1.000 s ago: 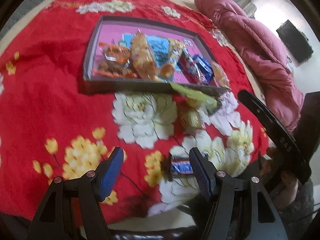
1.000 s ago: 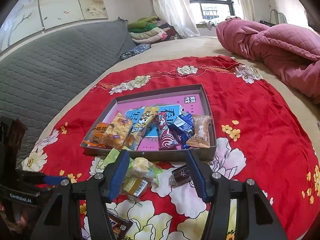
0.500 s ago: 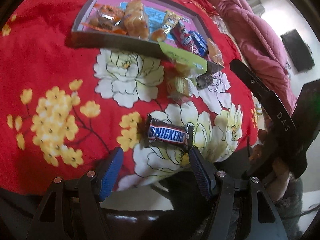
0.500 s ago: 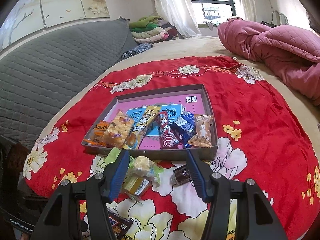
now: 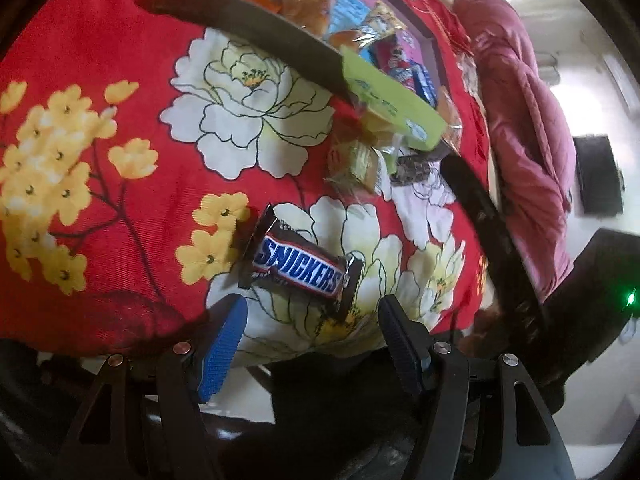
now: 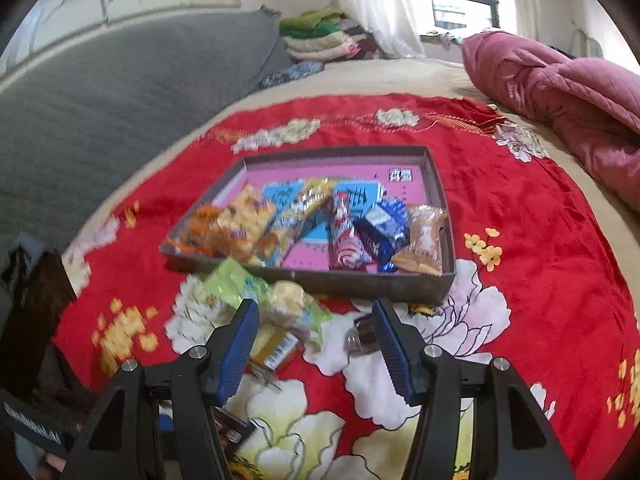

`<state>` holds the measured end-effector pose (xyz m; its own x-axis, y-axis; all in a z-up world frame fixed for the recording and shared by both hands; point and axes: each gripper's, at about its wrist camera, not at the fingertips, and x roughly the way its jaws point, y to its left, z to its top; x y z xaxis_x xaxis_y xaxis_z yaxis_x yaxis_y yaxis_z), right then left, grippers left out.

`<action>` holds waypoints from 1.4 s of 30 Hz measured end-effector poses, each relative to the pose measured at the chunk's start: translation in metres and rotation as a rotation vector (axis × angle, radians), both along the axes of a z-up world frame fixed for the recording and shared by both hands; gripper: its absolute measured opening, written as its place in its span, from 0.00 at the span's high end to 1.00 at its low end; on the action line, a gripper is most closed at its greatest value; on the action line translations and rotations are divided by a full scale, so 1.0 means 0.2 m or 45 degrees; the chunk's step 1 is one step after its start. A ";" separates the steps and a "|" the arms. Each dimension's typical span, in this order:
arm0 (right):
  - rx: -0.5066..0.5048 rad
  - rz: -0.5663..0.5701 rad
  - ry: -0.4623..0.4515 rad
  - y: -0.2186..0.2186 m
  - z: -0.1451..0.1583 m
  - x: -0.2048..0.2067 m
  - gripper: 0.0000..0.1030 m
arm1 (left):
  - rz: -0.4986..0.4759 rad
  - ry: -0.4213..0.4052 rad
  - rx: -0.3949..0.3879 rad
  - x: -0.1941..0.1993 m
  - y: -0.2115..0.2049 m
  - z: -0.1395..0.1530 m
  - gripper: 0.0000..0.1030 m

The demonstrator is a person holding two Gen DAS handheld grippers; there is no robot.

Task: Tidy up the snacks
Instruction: 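Grasp the Snickers bar with the left tool while the right grasps the green packet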

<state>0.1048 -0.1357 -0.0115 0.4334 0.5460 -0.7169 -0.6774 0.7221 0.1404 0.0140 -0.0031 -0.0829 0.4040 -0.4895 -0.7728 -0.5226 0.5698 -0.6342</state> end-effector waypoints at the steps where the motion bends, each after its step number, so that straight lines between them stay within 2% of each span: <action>1: -0.012 0.018 0.009 0.01 -0.01 0.00 0.43 | 0.015 0.004 -0.007 0.01 0.00 -0.01 0.32; 9: -0.123 0.147 -0.011 0.12 -0.11 -0.02 0.43 | 0.102 0.047 -0.040 0.06 0.02 -0.08 0.32; 19: -0.146 0.184 -0.044 0.20 -0.18 0.04 0.43 | 0.122 0.062 -0.060 0.11 0.05 -0.10 0.34; 29: -0.156 0.239 -0.051 0.30 -0.22 0.08 0.59 | 0.129 0.092 -0.068 0.10 0.08 -0.12 0.45; 32: -0.136 0.258 -0.049 0.31 -0.23 0.08 0.62 | 0.123 0.100 -0.066 0.09 0.08 -0.12 0.51; 36: -0.084 0.257 -0.022 0.28 -0.21 0.09 0.63 | 0.121 0.101 -0.069 0.08 0.08 -0.12 0.54; 42: 0.062 0.204 -0.004 0.17 -0.10 0.08 0.63 | 0.120 0.105 -0.086 0.03 0.10 -0.09 0.57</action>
